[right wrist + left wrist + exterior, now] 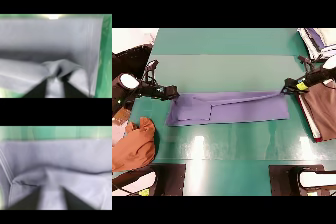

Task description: Fold the shirts.

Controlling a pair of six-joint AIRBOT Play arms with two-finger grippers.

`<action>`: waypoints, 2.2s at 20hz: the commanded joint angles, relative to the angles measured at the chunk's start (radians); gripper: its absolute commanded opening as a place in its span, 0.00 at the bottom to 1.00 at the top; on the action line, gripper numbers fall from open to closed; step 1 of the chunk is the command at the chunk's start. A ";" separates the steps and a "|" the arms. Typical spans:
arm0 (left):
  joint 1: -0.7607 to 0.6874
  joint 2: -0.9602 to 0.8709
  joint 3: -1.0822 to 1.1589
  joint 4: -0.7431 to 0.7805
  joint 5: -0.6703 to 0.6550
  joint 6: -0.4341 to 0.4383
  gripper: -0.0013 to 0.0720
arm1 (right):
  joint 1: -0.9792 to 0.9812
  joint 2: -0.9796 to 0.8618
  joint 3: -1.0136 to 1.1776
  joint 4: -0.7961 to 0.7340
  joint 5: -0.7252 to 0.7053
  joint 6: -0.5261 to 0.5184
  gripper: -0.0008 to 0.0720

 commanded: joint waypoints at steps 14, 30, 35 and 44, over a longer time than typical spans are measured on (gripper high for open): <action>-0.035 -0.019 0.074 -0.163 -0.149 0.014 0.06 | -0.339 -0.107 -0.243 0.256 0.090 -0.237 0.78; -0.490 -0.436 0.363 -0.220 0.071 -0.079 0.05 | -0.134 0.058 -0.048 0.529 0.133 -0.294 0.03; -0.529 -0.563 0.455 -0.224 0.009 -0.080 0.05 | 0.025 0.142 0.105 0.584 0.097 -0.257 0.03; -0.523 -0.568 0.460 -0.223 0.013 -0.076 0.05 | 0.236 0.141 0.216 0.585 0.012 -0.249 0.03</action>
